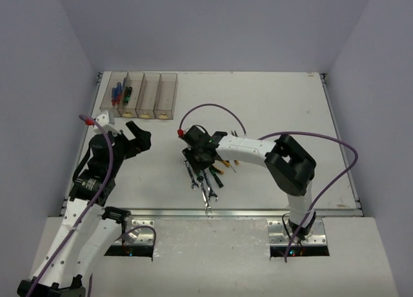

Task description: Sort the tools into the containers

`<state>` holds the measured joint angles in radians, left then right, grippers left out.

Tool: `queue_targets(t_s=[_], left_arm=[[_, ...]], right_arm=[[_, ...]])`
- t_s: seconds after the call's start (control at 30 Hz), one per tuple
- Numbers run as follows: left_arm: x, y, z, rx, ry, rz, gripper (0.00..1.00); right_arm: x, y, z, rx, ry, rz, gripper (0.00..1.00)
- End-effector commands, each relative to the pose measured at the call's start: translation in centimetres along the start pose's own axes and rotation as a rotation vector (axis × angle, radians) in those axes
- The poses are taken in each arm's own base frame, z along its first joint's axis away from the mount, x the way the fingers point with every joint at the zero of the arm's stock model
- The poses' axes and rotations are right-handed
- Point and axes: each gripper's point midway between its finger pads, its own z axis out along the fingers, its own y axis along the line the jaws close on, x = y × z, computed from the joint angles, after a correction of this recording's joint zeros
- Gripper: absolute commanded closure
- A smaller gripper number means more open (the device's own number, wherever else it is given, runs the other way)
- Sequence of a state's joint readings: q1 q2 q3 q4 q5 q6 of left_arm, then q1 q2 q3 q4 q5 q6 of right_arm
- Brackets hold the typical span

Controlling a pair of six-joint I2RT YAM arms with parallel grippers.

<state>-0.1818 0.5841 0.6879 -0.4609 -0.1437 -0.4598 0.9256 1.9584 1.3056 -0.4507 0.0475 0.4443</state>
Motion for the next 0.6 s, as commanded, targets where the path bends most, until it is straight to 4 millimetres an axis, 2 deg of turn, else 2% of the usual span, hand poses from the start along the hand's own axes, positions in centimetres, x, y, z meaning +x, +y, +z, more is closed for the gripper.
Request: queue_targets(t_s=[0.0, 0.2, 0.27, 0.33, 0.4, 0.57], left_arm=[[-1.2, 0.0, -1.0, 0.014, -0.053, 0.046, 0.00], [-0.9, -0.1, -0.6, 0.022, -0.041, 0.052, 0.00], [-0.8, -0.2, -0.6, 0.026, -0.040, 0.052, 0.00], [-0.8, -0.3, -0.6, 0.033, -0.040, 0.054, 0.00], [-0.7, -0.4, -0.7, 0.042, -0.035, 0.055, 0.00], [-0.2, -2.5, -0.9, 0.154, -0.003, 0.048, 0.00]], right_arm=[[-2.2, 0.6, 0.3, 0.006, -0.048, 0.021, 0.60], [-1.4, 0.2, 1.9, 0.028, -0.016, 0.027, 0.65], [-1.4, 0.3, 2.2, 0.020, -0.014, 0.031, 0.71], [-1.6, 0.3, 2.1, 0.025, -0.026, 0.036, 0.83], [-2.2, 0.2, 1.4, 0.033, -0.056, 0.045, 0.89], [-4.0, -0.3, -1.9, 0.058, -0.140, 0.038, 0.93]])
